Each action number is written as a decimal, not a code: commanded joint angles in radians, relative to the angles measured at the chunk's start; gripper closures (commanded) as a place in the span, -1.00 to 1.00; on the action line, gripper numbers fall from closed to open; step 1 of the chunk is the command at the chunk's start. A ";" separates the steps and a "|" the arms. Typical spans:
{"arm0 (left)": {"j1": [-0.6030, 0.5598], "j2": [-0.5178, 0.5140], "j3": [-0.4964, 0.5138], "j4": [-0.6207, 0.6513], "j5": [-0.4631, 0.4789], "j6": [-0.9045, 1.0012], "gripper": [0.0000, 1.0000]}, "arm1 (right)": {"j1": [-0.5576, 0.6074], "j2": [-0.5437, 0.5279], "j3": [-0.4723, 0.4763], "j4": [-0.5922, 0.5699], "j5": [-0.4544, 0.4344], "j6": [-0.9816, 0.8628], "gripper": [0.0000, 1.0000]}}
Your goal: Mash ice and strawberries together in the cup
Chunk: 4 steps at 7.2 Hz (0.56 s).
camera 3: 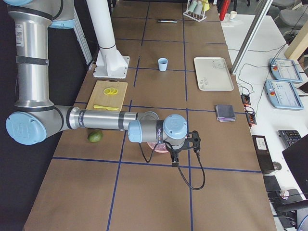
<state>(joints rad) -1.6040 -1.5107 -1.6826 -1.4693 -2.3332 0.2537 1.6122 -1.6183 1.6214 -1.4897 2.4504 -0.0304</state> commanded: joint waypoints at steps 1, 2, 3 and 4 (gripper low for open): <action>-0.001 -0.019 0.001 -0.040 -0.002 -0.065 -1.00 | 0.000 0.000 0.000 0.000 -0.001 0.001 -0.99; -0.001 -0.016 0.001 -0.072 0.000 -0.091 -1.00 | 0.000 0.001 0.000 0.000 -0.001 0.001 -0.99; -0.001 -0.014 0.001 -0.075 -0.002 -0.093 -1.00 | 0.000 0.002 0.000 0.002 -0.001 0.001 -0.99; -0.001 -0.014 0.001 -0.075 -0.002 -0.093 -1.00 | 0.000 0.000 -0.001 0.002 -0.001 0.001 -0.99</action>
<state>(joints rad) -1.6045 -1.5254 -1.6814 -1.5386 -2.3343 0.1666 1.6122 -1.6174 1.6213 -1.4885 2.4498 -0.0292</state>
